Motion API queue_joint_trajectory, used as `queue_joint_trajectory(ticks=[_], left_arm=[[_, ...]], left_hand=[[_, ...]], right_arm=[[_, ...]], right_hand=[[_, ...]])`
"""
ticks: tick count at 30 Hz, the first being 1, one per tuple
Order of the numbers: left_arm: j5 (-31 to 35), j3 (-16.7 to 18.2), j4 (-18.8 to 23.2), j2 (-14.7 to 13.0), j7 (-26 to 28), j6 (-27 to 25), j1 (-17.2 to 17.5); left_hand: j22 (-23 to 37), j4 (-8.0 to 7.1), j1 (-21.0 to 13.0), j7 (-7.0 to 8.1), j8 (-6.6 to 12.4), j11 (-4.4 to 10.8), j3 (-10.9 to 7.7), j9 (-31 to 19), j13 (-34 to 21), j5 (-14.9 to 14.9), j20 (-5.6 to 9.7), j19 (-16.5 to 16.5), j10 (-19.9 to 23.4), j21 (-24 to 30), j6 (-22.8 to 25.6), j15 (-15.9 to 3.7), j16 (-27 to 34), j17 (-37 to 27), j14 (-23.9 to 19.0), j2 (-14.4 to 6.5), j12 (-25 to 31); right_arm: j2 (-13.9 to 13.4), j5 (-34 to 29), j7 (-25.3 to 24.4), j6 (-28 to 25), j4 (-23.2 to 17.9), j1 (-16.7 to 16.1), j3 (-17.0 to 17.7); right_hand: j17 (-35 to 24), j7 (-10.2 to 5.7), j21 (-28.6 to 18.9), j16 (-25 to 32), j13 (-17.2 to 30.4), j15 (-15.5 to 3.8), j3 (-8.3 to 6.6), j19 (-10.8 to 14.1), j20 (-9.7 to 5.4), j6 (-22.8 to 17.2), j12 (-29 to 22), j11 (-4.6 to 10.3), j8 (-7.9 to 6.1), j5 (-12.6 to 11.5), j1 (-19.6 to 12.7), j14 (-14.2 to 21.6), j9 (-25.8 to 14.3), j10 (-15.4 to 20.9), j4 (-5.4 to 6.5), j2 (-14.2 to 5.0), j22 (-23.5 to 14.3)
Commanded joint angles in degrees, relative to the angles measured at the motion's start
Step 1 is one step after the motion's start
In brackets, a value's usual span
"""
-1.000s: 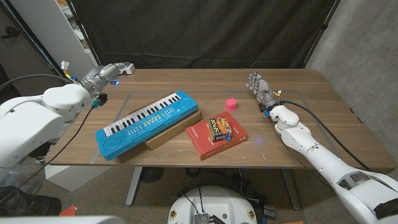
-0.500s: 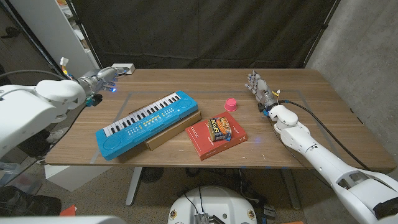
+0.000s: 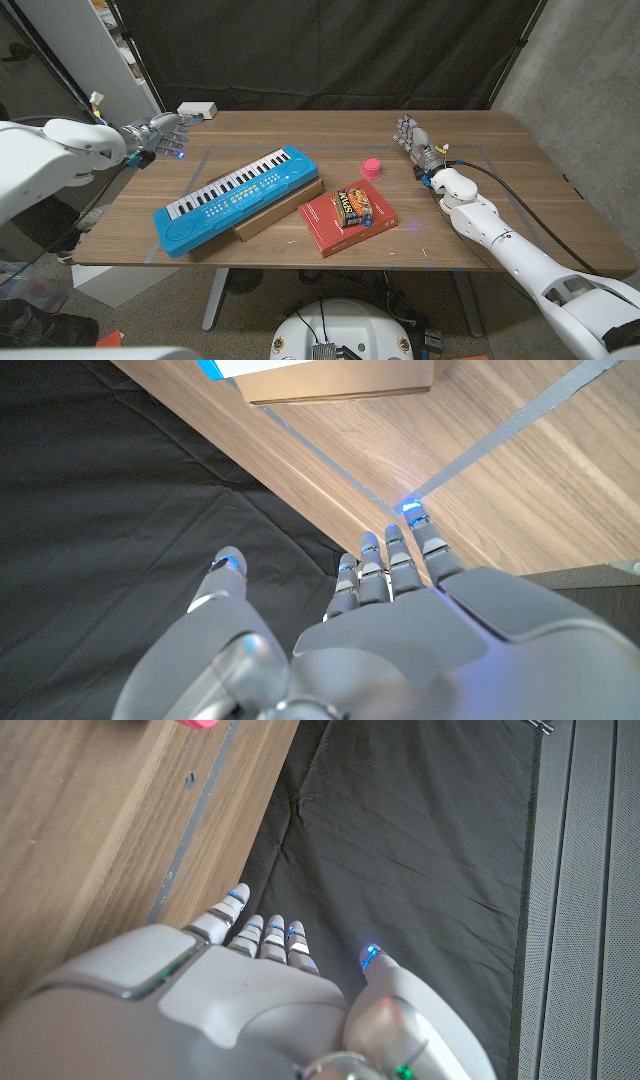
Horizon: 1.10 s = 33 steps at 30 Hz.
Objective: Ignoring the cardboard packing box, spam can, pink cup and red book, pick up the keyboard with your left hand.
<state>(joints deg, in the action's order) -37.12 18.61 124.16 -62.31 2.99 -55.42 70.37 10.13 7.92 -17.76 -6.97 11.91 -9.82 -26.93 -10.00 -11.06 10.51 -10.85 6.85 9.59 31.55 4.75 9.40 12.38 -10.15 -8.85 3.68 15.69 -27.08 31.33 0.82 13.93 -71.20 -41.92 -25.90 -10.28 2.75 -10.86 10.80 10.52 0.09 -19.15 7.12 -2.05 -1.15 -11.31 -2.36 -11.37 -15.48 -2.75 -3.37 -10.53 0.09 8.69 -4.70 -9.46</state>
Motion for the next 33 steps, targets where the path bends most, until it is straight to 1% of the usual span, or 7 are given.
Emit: queue_joint_trajectory(ticks=[1,6,16,20,21,27,33], left_arm=[[-4.2,-3.2,-6.1,-5.5,-4.0,-2.0,-4.3],[-5.9,-5.1,-8.6,-7.9,-5.7,-2.4,-6.1],[-7.7,-7.9,-10.5,-12.5,-7.6,-2.9,-8.0],[-8.6,-9.7,-11.8,-13.6,-8.6,-2.4,-8.9],[-8.7,-10.1,-12.1,-13.8,-8.8,-2.2,-9.1],[-9.9,-13.7,-14.2,-15.3,-9.9,-1.2,-11.2],[-10.9,-19.3,-17.2,-16.7,-13.4,0.5,-15.6]], left_hand=[[0.2,0.21,-0.4,-4.61,-0.07,-0.03,0.19,-0.3,-0.2,-0.3,-0.08,0.5,0.8,-0.2,0.4,0.04,0.4,-0.1,-0.8,0.0,0.2],[0.2,0.16,-0.4,-4.91,-0.10,-0.21,0.33,-0.3,-0.2,-0.3,0.07,1.0,1.1,-0.2,0.7,0.16,0.4,-0.2,-1.2,0.1,0.2],[0.2,0.09,-0.3,-5.06,-0.14,-0.29,0.53,-0.4,-0.3,-0.3,-0.13,2.0,1.9,-0.2,1.3,0.28,0.4,-0.2,-2.1,0.1,0.3],[0.2,0.05,-0.4,-5.07,-0.16,-0.41,0.62,-0.4,-0.3,-0.3,-0.17,2.6,2.4,-0.2,1.6,0.23,0.5,-0.2,-2.6,0.1,0.3],[0.2,0.04,-0.4,-5.04,-0.12,-0.12,0.66,-0.4,-0.3,-0.2,-0.18,2.9,3.0,-0.3,2.0,0.11,0.5,-0.2,-3.1,0.1,0.4],[0.2,0.02,-0.5,-5.06,-0.02,-0.63,0.77,-0.4,-0.3,-0.2,-0.39,4.0,4.1,-0.3,3.0,0.14,0.6,-0.2,-4.2,0.0,0.6],[0.2,0.02,-0.6,-5.12,-0.01,-0.61,0.88,-0.4,-0.3,-0.2,-0.33,4.7,4.9,-0.3,3.7,0.18,0.6,-0.2,-4.8,0.0,0.7]], right_arm=[[-0.2,-1.0,-2.0,-2.3,-1.6,-0.2,-0.7],[0.0,-1.3,-2.5,-2.9,-1.8,-0.1,-1.0],[0.8,-1.6,-3.2,-2.9,-1.3,-0.1,-1.4],[1.1,-1.7,-3.4,-2.7,-1.2,-0.1,-1.5],[1.2,-1.8,-3.4,-2.7,-1.2,-0.2,-1.6],[1.1,-2.0,-3.8,-3.0,-1.5,-0.3,-1.7],[1.0,-2.1,-4.2,-3.2,-2.0,-0.5,-1.6]], right_hand=[[-0.1,0.19,-0.1,-0.1,0.2,-0.16,-0.16,0.4,-1.71,0.0,0.2,-0.15,0.24,-0.2,-0.3,0.1,-0.1,0.1,-0.44,-2.24,-0.2],[-0.1,0.19,-0.1,-0.1,0.2,-0.18,-0.17,0.4,-1.74,0.0,0.2,-0.17,0.26,-0.2,-0.3,0.1,-0.1,0.0,-0.45,-2.25,-0.2],[-0.1,0.19,-0.1,-0.1,0.2,-0.16,-0.17,0.4,-1.77,0.1,0.2,-0.14,0.30,-0.3,-0.3,0.1,-0.1,0.0,-0.44,-2.27,-0.2],[-0.1,0.19,-0.1,-0.1,0.2,-0.13,-0.17,0.4,-1.74,0.1,0.3,-0.07,0.30,-0.3,-0.3,0.1,-0.1,0.0,-0.44,-2.28,-0.2],[-0.1,0.18,-0.1,-0.1,0.2,-0.15,-0.17,0.4,-1.78,0.1,0.3,-0.06,0.30,-0.3,-0.3,0.1,-0.1,0.0,-0.44,-2.28,-0.2],[-0.1,0.23,-0.1,-0.1,0.2,-0.17,-0.18,0.4,-1.77,0.1,0.3,-0.12,0.31,-0.3,-0.4,0.1,-0.1,0.0,-0.43,-2.31,-0.2],[-0.1,0.22,-0.1,-0.1,0.2,-0.14,-0.21,0.3,-1.76,0.1,0.3,-0.10,0.32,-0.3,-0.4,0.1,-0.1,0.0,-0.44,-2.35,-0.2]])
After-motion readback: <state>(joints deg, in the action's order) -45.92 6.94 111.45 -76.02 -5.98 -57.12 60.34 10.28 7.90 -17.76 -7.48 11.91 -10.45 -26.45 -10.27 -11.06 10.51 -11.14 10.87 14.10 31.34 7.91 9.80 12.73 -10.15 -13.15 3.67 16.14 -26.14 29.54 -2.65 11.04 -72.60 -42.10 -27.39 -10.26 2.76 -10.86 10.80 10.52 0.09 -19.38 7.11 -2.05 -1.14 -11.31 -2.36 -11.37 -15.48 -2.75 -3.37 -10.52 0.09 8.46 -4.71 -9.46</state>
